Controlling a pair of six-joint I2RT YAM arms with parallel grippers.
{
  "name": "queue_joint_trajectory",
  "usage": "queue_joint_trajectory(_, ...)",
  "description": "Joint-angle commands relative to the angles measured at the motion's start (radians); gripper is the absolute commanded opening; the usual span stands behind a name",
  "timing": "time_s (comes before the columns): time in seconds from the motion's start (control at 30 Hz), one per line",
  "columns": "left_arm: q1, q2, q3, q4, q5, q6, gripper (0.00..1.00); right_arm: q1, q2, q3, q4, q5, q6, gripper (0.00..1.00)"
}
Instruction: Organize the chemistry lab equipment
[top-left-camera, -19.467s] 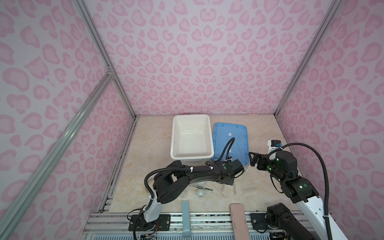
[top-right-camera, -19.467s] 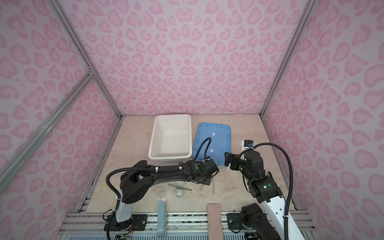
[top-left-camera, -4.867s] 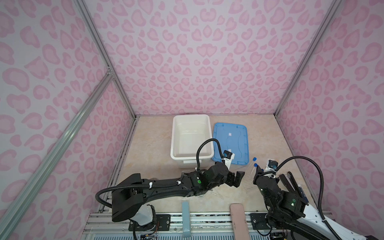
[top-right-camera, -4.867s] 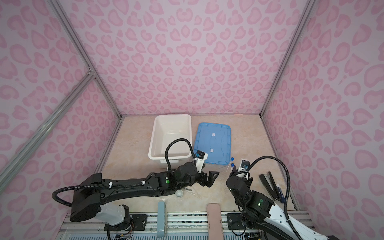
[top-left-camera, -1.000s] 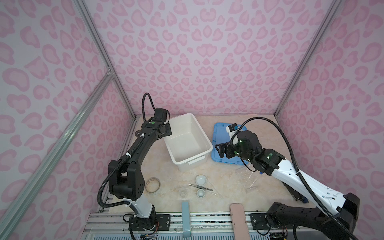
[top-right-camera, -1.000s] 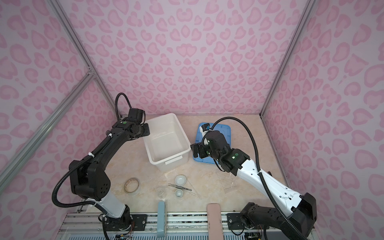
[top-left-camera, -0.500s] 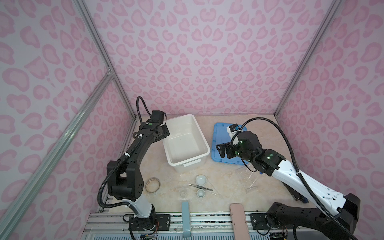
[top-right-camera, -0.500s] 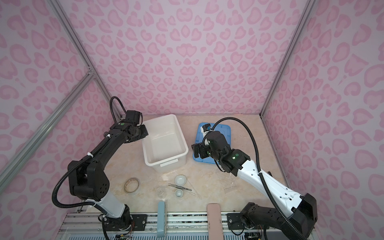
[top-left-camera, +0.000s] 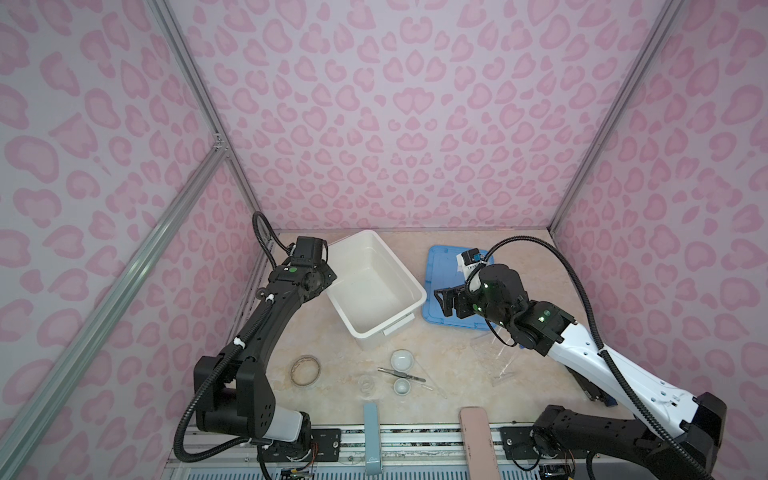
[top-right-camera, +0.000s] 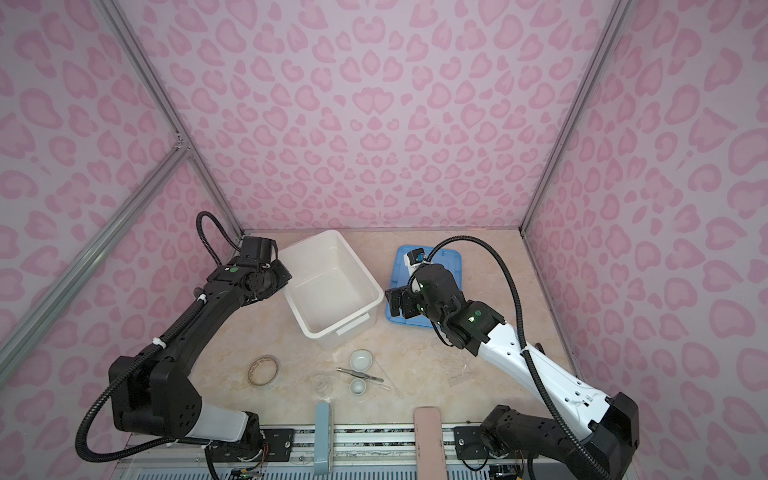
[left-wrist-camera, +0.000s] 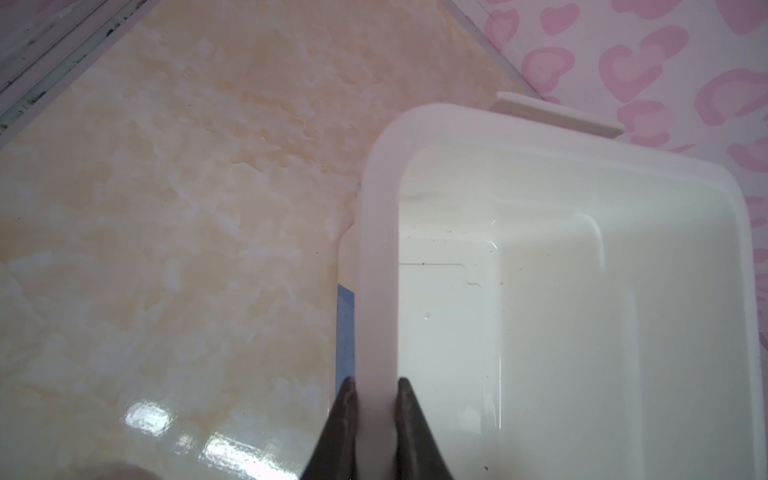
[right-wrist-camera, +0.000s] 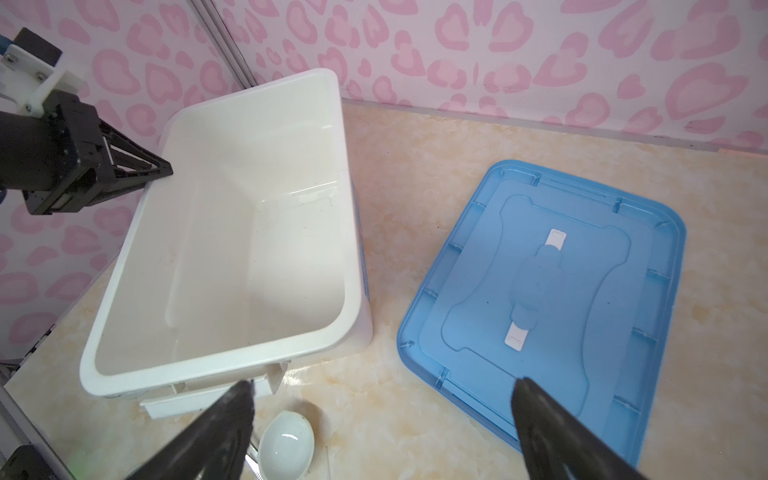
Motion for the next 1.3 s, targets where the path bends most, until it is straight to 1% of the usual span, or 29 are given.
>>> queue_joint_trajectory(0.0, 0.0, -0.058, -0.084, 0.057, 0.004, -0.084, 0.2, -0.001, -0.006, -0.008, 0.032, 0.012, -0.004, 0.97)
queue_joint_trajectory(0.03, -0.001, -0.073, -0.109, 0.068, 0.017, -0.096, 0.21, -0.001, -0.007, -0.009, 0.032, 0.012, -0.003, 0.97)
queue_joint_trajectory(0.07, -0.003, -0.091, -0.136, 0.083, 0.024, -0.096, 0.25, -0.001, -0.009, -0.009, 0.032, 0.012, -0.003, 0.97)
queue_joint_trajectory(0.13, -0.002, -0.112, -0.145, 0.074, -0.003, -0.081, 0.35, -0.001, -0.015, -0.01, 0.031, 0.013, -0.003, 0.97)
queue_joint_trajectory(0.17, -0.001, -0.117, -0.132, 0.055, -0.022, -0.062, 0.47, 0.0, -0.018, -0.011, 0.031, 0.015, -0.004, 0.97)
queue_joint_trajectory(0.2, 0.004, -0.124, -0.114, 0.037, -0.036, -0.039, 0.54, -0.001, -0.021, -0.012, 0.032, 0.013, -0.008, 0.97)
queue_joint_trajectory(0.23, 0.003, -0.131, -0.098, 0.027, -0.047, -0.008, 0.58, -0.002, -0.022, -0.015, 0.032, 0.011, -0.015, 0.97)
queue_joint_trajectory(0.3, 0.002, -0.139, -0.04, 0.01, -0.079, 0.117, 0.65, -0.003, -0.023, -0.015, 0.028, 0.001, -0.032, 0.97)
queue_joint_trajectory(0.37, 0.005, -0.129, 0.042, -0.024, -0.104, 0.245, 0.69, -0.003, -0.028, -0.015, 0.022, -0.01, -0.05, 0.98)
queue_joint_trajectory(0.4, 0.004, -0.122, 0.08, -0.036, -0.098, 0.311, 0.71, -0.003, -0.032, -0.016, 0.022, -0.017, -0.059, 0.98)
queue_joint_trajectory(0.43, 0.008, -0.111, 0.121, -0.034, -0.064, 0.396, 0.73, -0.004, -0.037, -0.016, 0.021, -0.027, -0.069, 0.98)
queue_joint_trajectory(0.5, 0.02, -0.067, 0.205, -0.03, 0.042, 0.549, 0.74, -0.01, -0.044, -0.017, 0.027, -0.056, -0.09, 0.98)
queue_joint_trajectory(0.53, 0.024, -0.025, 0.252, -0.039, 0.113, 0.627, 0.77, -0.015, -0.044, -0.018, 0.031, -0.074, -0.098, 0.98)
queue_joint_trajectory(0.6, 0.026, 0.071, 0.346, -0.093, 0.2, 0.76, 0.77, -0.03, -0.038, -0.014, 0.028, -0.123, -0.106, 0.99)
queue_joint_trajectory(0.63, 0.027, 0.11, 0.385, -0.123, 0.215, 0.812, 0.78, -0.035, -0.032, -0.01, 0.022, -0.148, -0.113, 0.99)
queue_joint_trajectory(0.7, 0.027, 0.19, 0.437, -0.153, 0.177, 0.863, 0.78, -0.036, -0.023, -0.005, 0.013, -0.166, -0.128, 0.98)
queue_joint_trajectory(0.77, 0.029, 0.251, 0.464, -0.155, 0.171, 0.918, 0.78, -0.035, -0.024, -0.013, 0.022, -0.183, -0.136, 0.99)
queue_joint_trajectory(0.87, 0.029, 0.323, 0.501, -0.15, 0.143, 0.935, 0.78, -0.036, -0.023, -0.018, 0.032, -0.192, -0.143, 0.99)
queue_joint_trajectory(1.0, 0.033, 0.415, 0.554, -0.153, 0.15, 0.958, 0.78, -0.035, -0.004, -0.015, 0.034, -0.184, -0.147, 0.99)
queue_joint_trajectory(1.13, 0.032, 0.487, 0.606, -0.175, 0.128, 0.989, 0.76, -0.036, 0.015, -0.016, 0.042, -0.188, -0.142, 0.99)
queue_joint_trajectory(1.27, 0.032, 0.534, 0.639, -0.197, 0.122, 1.016, 0.71, -0.036, 0.025, -0.021, 0.058, -0.186, -0.139, 0.98)
